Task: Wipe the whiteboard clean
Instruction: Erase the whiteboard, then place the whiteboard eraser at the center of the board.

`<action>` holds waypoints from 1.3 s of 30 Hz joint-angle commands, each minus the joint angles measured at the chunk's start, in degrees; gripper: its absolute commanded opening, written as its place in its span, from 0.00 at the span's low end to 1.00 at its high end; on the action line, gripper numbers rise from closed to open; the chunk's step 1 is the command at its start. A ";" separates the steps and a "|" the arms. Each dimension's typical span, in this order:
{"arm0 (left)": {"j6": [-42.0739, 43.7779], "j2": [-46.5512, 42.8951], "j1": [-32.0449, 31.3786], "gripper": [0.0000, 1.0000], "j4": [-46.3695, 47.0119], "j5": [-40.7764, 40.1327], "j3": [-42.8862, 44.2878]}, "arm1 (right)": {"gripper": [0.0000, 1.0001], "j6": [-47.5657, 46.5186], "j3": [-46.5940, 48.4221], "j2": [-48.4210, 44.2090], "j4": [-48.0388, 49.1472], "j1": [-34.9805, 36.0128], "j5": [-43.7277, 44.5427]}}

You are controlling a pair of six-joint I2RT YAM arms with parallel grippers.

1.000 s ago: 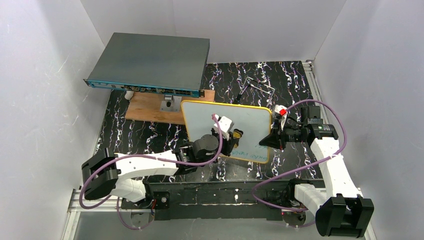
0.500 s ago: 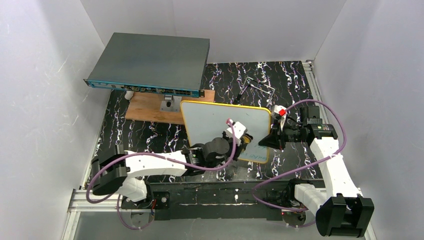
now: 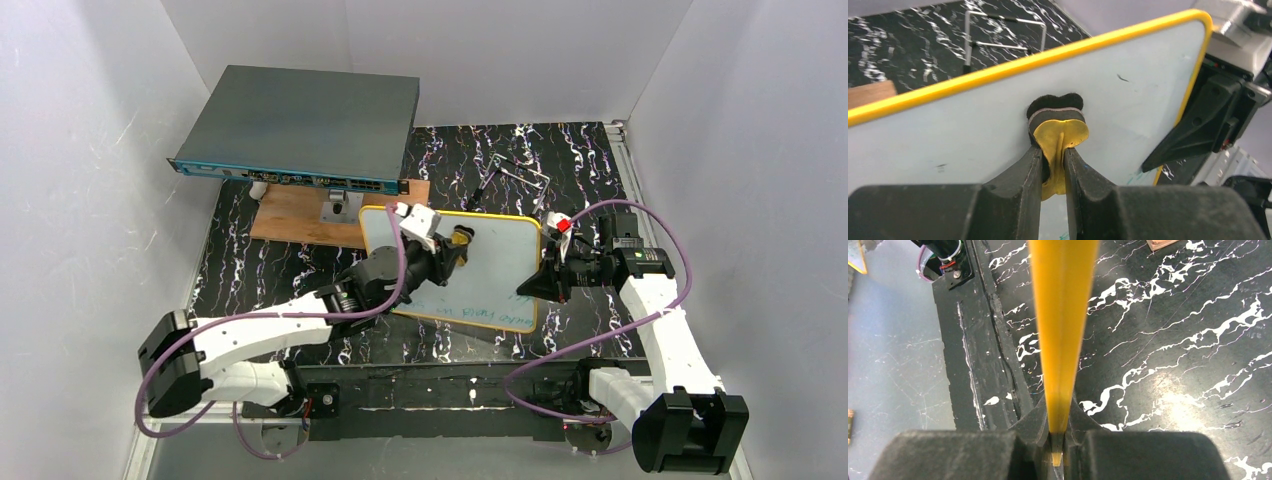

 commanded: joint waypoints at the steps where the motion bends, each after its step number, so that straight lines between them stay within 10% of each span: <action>1: -1.41 5.58 -0.71 0.00 -1.91 6.94 4.57 | 0.01 -1.69 -0.51 -0.37 -2.89 0.56 4.72; 9: -0.77 12.16 -4.87 0.00 -2.49 9.59 6.05 | 0.01 -0.93 -0.27 0.02 -2.73 0.44 4.98; 25: -9.88 -4.65 -4.96 0.00 -2.64 13.07 -12.97 | 0.01 2.28 0.90 2.30 -1.49 -0.88 9.05; 39: -18.85 -5.56 -4.53 0.00 -5.34 6.08 -18.39 | 0.01 -16.37 12.62 13.78 -24.21 -16.01 13.31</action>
